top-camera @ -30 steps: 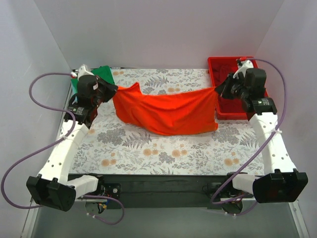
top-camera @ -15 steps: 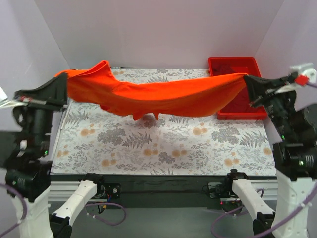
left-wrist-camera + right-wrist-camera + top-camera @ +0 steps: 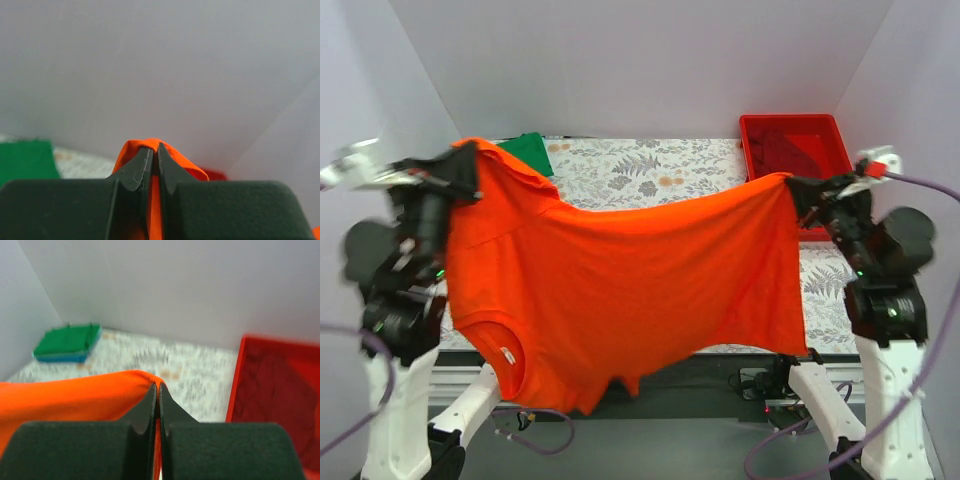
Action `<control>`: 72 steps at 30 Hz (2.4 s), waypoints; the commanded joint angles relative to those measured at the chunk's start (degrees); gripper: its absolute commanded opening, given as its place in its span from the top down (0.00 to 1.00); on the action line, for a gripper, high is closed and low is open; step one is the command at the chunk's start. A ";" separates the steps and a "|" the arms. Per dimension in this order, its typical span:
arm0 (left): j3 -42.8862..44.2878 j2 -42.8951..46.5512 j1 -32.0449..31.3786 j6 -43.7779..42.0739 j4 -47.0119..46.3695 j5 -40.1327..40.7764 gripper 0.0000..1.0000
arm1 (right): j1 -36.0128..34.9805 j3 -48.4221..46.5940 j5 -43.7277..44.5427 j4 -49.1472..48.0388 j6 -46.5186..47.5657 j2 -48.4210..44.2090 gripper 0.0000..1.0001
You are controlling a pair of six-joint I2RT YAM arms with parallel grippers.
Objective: Fold and stack the t-shirts
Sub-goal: Flatten the tshirt out
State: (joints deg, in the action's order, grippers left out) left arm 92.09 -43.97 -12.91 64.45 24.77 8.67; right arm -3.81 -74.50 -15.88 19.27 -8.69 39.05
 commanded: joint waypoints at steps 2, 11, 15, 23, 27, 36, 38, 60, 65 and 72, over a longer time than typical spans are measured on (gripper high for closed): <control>-18.07 -7.27 0.25 -5.47 0.81 4.34 1.00 | 0.21 16.26 1.81 0.25 -2.65 5.24 0.99; -27.94 -11.40 0.34 -3.10 -4.03 1.62 1.00 | 0.21 27.13 4.81 -6.26 -4.67 11.22 0.99; -23.46 -11.67 0.34 -3.62 -3.60 1.00 1.00 | 0.21 21.52 4.37 -6.61 -3.53 12.46 0.99; -29.24 -5.35 0.34 -4.15 0.35 2.05 1.00 | 0.12 29.37 -1.96 1.81 -6.42 9.22 0.99; -35.75 0.98 0.34 -4.59 4.83 2.93 1.00 | 0.12 38.89 -1.00 12.08 -9.32 2.45 0.94; -43.66 5.73 0.43 -6.53 5.37 3.29 1.00 | 0.12 41.98 0.15 12.04 -10.03 -0.21 0.39; -44.54 5.21 0.34 -6.53 5.02 2.85 1.00 | 0.12 41.80 -0.81 10.97 -9.77 4.00 0.43; -52.90 7.93 0.34 -6.44 1.06 3.11 1.00 | -6.91 39.97 -4.95 -12.93 -6.87 29.68 0.51; -53.25 8.10 0.34 -6.35 0.80 3.02 1.00 | -7.44 37.15 -4.86 -14.08 -5.99 34.07 0.51; -53.16 7.75 0.34 -6.70 0.45 3.20 1.00 | -10.50 38.20 -3.54 -14.52 -5.64 37.59 0.53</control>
State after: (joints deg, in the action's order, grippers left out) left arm 38.72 -36.29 -12.84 58.72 26.50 11.18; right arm -12.80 -36.25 -20.38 6.85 -15.22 75.50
